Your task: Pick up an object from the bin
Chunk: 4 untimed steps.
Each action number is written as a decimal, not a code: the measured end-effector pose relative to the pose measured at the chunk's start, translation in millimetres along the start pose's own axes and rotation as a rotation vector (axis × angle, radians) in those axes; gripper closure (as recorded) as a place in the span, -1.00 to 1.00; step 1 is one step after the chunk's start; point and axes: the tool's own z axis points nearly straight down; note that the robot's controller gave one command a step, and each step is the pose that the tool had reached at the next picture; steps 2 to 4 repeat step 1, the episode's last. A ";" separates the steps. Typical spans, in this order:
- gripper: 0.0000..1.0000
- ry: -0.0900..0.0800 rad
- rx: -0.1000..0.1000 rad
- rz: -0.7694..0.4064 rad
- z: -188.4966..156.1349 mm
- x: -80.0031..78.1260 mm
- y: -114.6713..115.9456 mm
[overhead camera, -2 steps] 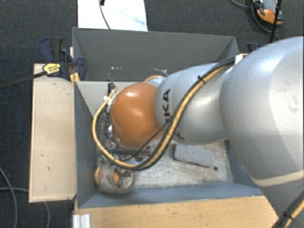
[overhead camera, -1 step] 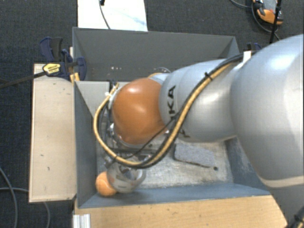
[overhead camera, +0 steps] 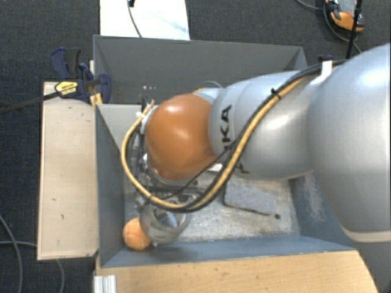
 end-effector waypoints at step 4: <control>1.00 0.000 0.000 0.001 -14.4 -0.4 -0.1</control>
Offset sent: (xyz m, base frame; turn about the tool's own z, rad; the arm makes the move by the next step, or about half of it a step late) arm -0.0001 0.0000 0.0058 0.0000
